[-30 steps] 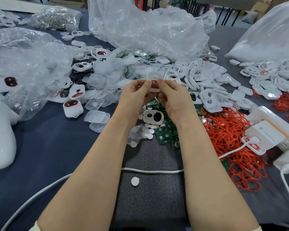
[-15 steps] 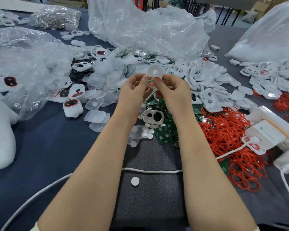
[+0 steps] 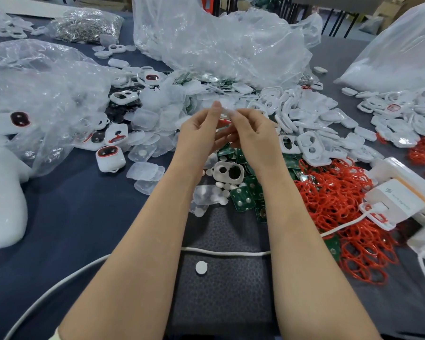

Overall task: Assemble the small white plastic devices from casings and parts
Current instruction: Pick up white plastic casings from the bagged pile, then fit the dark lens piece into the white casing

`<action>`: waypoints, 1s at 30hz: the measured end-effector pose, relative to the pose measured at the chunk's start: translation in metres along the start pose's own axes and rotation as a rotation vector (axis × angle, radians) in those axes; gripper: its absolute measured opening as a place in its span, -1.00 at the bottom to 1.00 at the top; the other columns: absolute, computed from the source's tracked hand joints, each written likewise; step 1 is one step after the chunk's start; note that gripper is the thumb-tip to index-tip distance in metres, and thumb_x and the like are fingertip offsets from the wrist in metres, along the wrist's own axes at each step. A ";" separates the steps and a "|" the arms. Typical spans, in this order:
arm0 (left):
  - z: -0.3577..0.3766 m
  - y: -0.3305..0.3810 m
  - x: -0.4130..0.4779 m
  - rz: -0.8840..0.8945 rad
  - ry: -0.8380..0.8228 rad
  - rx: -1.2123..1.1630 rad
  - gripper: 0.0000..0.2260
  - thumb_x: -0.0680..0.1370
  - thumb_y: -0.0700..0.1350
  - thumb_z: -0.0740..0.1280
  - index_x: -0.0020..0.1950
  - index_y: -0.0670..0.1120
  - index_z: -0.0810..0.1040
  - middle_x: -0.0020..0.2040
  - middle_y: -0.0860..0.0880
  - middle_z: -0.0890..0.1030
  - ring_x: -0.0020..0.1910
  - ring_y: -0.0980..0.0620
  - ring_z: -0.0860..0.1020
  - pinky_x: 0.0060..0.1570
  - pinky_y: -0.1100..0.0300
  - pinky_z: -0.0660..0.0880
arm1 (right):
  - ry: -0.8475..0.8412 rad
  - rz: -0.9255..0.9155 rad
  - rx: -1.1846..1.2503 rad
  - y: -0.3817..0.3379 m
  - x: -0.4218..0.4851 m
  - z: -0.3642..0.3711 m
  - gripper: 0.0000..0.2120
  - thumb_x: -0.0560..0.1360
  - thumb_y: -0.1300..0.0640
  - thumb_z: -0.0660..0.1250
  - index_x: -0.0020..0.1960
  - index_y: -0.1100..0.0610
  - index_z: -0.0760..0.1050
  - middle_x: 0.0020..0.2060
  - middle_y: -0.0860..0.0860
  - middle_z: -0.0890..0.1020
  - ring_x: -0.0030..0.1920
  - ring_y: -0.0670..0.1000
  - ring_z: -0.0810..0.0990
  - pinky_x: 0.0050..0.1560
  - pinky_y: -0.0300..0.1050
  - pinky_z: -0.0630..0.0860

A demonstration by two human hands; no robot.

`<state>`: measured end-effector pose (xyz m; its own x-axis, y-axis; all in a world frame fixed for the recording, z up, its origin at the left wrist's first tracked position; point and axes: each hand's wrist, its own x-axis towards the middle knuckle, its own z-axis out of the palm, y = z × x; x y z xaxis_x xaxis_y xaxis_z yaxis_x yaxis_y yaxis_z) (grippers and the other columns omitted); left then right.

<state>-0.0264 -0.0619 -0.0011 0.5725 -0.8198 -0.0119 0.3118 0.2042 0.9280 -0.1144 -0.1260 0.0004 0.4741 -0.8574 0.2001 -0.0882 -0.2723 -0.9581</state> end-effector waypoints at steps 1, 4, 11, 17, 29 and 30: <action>0.000 0.000 0.000 0.002 -0.007 0.013 -0.76 0.63 0.00 0.23 -0.05 -0.12 0.59 -0.07 -0.14 0.68 -0.13 0.03 0.68 -0.19 0.31 0.56 | -0.001 0.007 -0.007 0.000 0.000 0.001 -0.83 0.56 0.03 0.29 0.01 0.11 0.56 -0.19 0.04 0.66 -0.14 0.05 0.66 -0.03 0.05 0.61; 0.002 -0.002 0.001 0.012 -0.055 0.100 -0.74 0.64 0.04 0.20 0.07 -0.12 0.54 0.04 -0.13 0.67 0.02 0.00 0.66 -0.02 0.21 0.57 | 0.006 -0.001 -0.043 0.001 -0.002 0.003 -0.84 0.54 0.00 0.33 -0.01 0.09 0.56 -0.18 0.03 0.68 -0.17 0.01 0.67 -0.03 0.07 0.62; 0.001 0.003 -0.001 0.044 0.075 0.043 -0.86 0.66 -0.10 0.14 0.03 -0.01 0.50 -0.11 -0.05 0.62 -0.16 0.03 0.62 -0.27 0.22 0.54 | -0.081 -0.067 -0.046 -0.005 -0.007 0.016 -0.82 0.55 0.19 0.31 0.13 0.19 0.58 -0.15 0.10 0.68 -0.21 -0.01 0.66 -0.12 -0.05 0.62; -0.035 0.033 0.006 0.139 0.494 -0.236 -0.78 0.66 -0.06 0.16 -0.14 -0.06 0.48 -0.28 0.04 0.66 -0.29 0.14 0.63 -0.31 0.26 0.52 | -0.078 -0.099 -0.090 -0.021 -0.004 0.052 -0.90 0.54 0.25 0.28 0.02 0.18 0.54 -0.22 0.06 0.65 -0.26 -0.04 0.62 -0.03 0.04 0.61; -0.108 0.085 0.004 0.398 0.856 -0.169 -0.78 0.61 -0.10 0.26 -0.24 -0.05 0.39 -0.39 0.04 0.45 -0.45 0.11 0.38 -0.39 0.23 0.34 | -0.434 -0.406 -0.892 -0.037 -0.008 0.190 -0.74 0.53 0.12 0.21 0.20 0.08 0.49 0.21 0.04 0.49 0.25 0.15 0.41 0.17 0.04 0.29; -0.110 0.087 0.003 0.390 0.853 -0.179 -0.79 0.60 -0.11 0.26 -0.23 -0.06 0.39 -0.40 0.04 0.45 -0.46 0.11 0.38 -0.41 0.24 0.35 | -0.430 -0.395 -0.889 -0.037 -0.009 0.194 -0.75 0.54 0.12 0.20 0.19 0.09 0.49 0.20 0.04 0.48 0.24 0.15 0.42 0.17 0.04 0.28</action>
<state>0.0859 0.0121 0.0385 0.9986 -0.0250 -0.0465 0.0527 0.5177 0.8539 0.0545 -0.0235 -0.0054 0.8633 -0.4596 0.2086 -0.3866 -0.8679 -0.3120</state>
